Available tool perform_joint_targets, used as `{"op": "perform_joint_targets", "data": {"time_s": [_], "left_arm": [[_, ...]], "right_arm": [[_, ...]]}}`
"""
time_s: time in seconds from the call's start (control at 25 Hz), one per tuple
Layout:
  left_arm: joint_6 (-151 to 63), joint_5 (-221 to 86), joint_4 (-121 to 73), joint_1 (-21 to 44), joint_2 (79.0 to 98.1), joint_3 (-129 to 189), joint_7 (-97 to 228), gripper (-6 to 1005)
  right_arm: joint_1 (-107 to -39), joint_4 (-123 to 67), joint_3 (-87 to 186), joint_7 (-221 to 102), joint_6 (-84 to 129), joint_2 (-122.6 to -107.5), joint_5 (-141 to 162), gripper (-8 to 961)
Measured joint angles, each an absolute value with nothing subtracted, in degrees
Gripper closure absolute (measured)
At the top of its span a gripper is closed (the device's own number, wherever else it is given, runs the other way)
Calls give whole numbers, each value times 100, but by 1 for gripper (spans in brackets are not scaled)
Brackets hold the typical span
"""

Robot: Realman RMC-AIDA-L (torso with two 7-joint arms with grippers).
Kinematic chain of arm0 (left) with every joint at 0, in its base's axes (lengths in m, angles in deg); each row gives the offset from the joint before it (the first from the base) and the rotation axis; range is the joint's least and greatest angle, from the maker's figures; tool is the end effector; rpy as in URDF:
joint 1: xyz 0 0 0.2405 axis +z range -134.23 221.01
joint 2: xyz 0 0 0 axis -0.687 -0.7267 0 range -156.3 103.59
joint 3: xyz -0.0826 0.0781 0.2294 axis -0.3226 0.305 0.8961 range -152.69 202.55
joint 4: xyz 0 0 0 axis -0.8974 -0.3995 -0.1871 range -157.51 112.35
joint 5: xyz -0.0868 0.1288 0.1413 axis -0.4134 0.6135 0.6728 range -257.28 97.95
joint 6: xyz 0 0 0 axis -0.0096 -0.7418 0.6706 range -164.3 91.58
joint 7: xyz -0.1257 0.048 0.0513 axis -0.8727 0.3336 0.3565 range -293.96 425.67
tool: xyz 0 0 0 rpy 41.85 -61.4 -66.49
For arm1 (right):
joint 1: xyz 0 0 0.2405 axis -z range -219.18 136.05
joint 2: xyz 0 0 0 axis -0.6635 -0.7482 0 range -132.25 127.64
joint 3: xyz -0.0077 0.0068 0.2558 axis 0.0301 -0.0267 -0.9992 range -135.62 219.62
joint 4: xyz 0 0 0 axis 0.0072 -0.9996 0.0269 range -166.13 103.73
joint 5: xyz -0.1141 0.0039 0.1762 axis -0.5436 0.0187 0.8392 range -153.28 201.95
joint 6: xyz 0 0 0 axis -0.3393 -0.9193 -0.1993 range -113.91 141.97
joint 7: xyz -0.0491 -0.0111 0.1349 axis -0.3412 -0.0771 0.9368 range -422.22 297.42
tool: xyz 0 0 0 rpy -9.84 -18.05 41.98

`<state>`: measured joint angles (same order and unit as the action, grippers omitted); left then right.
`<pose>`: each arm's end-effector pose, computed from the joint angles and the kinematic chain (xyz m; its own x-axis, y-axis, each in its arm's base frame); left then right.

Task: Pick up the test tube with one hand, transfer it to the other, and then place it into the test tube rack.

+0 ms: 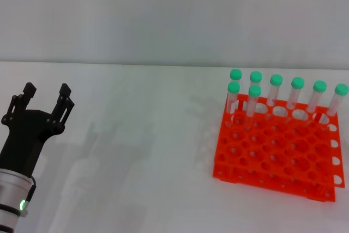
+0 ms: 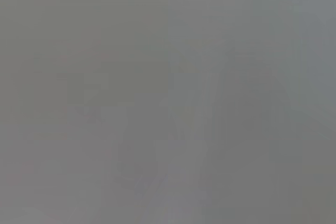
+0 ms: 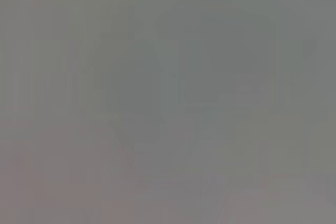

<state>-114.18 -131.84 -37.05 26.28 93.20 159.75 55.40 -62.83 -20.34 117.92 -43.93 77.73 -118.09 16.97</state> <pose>-0.3248 0.2886 -0.0095 0.5970 -0.1709 0.7838 0.7771 -0.1195 -0.6179 0.3674 0.3318 0.0470 0.7209 0.0478 -0.6914 -0.6892 -0.0556 -0.7224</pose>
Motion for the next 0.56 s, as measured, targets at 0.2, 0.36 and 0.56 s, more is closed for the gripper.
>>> {"op": "perform_joint_targets", "data": {"time_s": [0.2,0.36,0.56], "left_arm": [[-11405,-13202,-3539,2473,9318,15976,5540,240],[-11342,-13207,-3492,2390,9317,15975,5540,240],[-11205,-13438,-3489,2276,9312,15976,5540,240]], "right_arm": [[-6344,-2050,11787,-4447,7770,-11814,1722,91],[-6387,-2065,11784,-4443,7769,-11815,1728,92],[-6385,-2067,11779,-4452,7766,-11822,1733,93]]}}
